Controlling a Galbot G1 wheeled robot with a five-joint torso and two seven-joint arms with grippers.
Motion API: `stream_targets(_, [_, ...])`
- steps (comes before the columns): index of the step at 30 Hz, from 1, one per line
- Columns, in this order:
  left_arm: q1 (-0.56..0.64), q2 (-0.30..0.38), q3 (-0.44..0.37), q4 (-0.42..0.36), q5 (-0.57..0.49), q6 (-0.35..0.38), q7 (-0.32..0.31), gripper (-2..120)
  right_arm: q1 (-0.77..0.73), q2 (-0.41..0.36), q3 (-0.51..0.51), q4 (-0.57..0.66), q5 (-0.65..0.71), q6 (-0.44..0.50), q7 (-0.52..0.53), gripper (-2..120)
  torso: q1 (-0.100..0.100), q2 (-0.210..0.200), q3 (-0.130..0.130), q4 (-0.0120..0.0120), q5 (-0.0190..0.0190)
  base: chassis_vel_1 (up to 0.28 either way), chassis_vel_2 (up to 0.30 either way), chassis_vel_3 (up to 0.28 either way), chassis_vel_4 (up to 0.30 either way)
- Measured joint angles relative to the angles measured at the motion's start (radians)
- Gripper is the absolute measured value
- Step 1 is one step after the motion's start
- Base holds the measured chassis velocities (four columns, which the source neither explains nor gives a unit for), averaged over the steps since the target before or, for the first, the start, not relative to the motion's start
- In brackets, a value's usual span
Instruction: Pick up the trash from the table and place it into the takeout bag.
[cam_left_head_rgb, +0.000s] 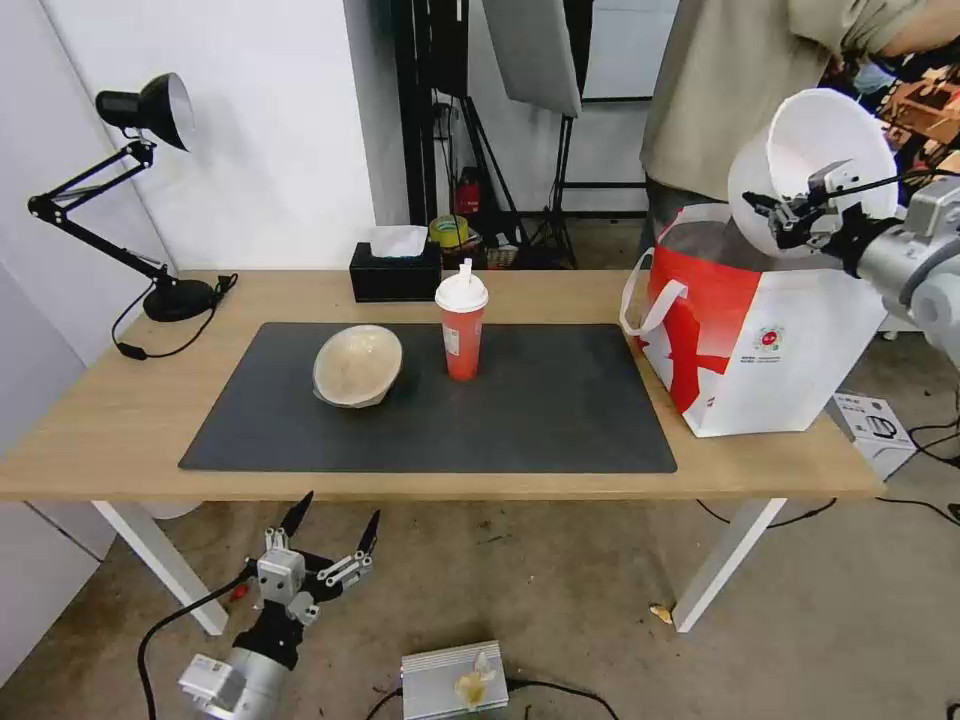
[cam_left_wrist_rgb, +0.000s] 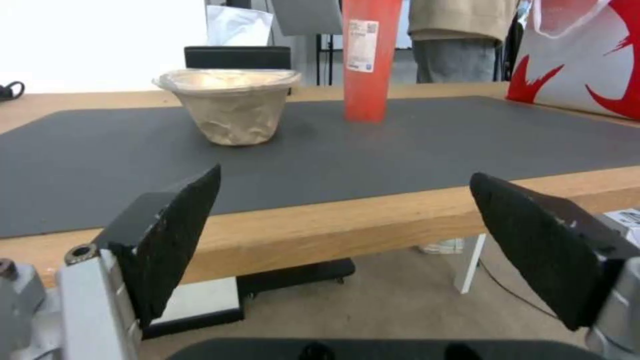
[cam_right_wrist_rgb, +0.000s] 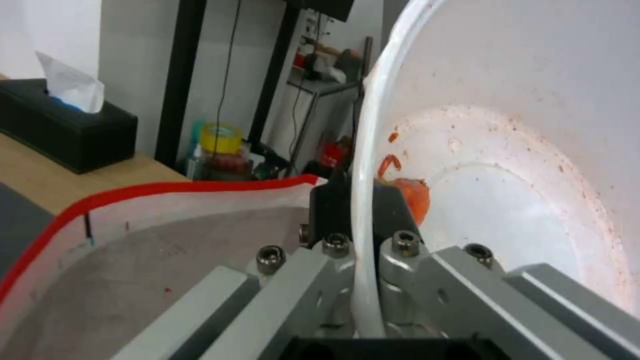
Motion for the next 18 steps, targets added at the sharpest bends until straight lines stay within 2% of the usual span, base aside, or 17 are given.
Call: stream_targets(18, [-0.017,0.002,-0.002,0.024,-0.001,0.003,0.0,100,0.032,0.083,-0.002,-0.107,-0.07,0.025,-0.018,0,0.0,0.0,0.0,0.0,0.0,0.0,0.0,0.0,0.0])
